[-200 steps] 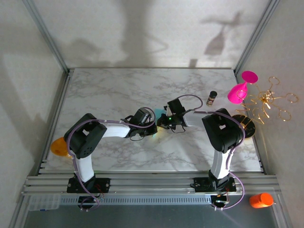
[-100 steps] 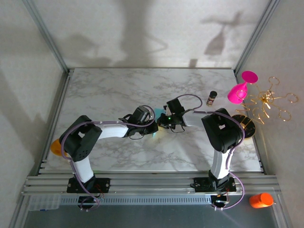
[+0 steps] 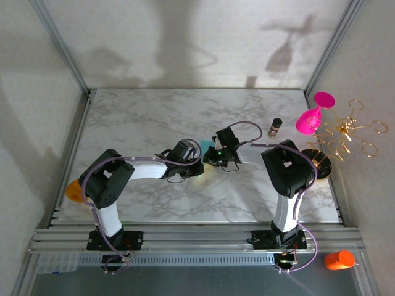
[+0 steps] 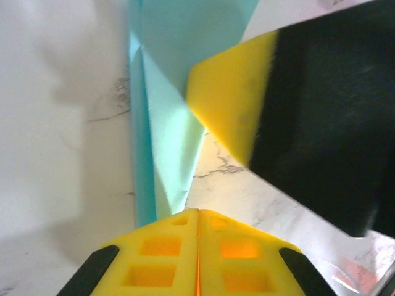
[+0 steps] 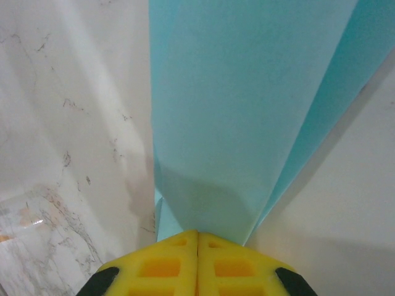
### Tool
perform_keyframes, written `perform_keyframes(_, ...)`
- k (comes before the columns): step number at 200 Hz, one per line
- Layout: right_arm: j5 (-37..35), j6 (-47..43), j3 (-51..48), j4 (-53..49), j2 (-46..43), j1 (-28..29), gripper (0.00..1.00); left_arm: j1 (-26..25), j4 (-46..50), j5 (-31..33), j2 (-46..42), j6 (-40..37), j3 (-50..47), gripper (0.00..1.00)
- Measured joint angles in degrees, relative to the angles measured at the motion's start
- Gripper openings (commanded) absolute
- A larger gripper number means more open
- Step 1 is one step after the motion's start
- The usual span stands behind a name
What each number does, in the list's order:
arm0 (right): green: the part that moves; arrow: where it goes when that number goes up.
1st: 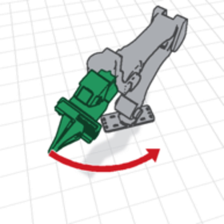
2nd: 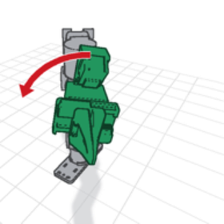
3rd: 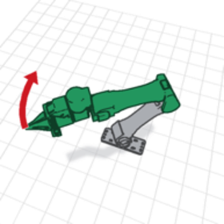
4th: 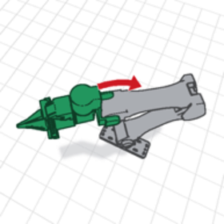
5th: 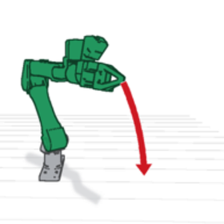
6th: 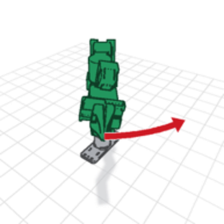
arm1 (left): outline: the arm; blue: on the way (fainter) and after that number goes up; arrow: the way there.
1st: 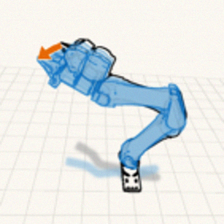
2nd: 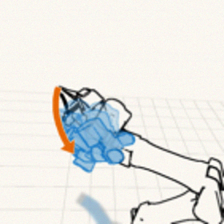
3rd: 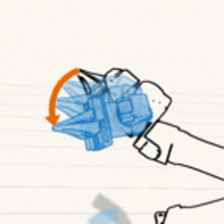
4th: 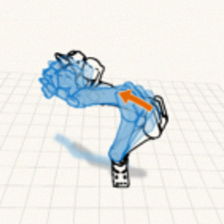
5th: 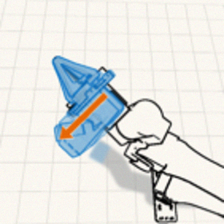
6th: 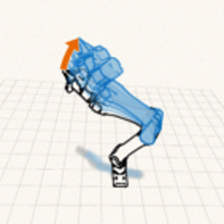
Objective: Fold a paper plane with a square sheet of paper (pick it up from the middle)
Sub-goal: Fifth fold the wing at the center of the table.
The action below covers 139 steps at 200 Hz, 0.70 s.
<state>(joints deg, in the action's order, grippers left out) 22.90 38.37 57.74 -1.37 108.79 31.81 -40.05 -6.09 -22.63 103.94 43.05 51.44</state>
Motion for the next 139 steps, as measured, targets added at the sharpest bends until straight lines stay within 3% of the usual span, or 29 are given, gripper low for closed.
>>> perform_keyframes(139,-0.7,0.24,1.86,-2.34,0.94,0.13,0.08,-0.39,0.2,1.68,-1.84,-1.99,-3.32,0.06)
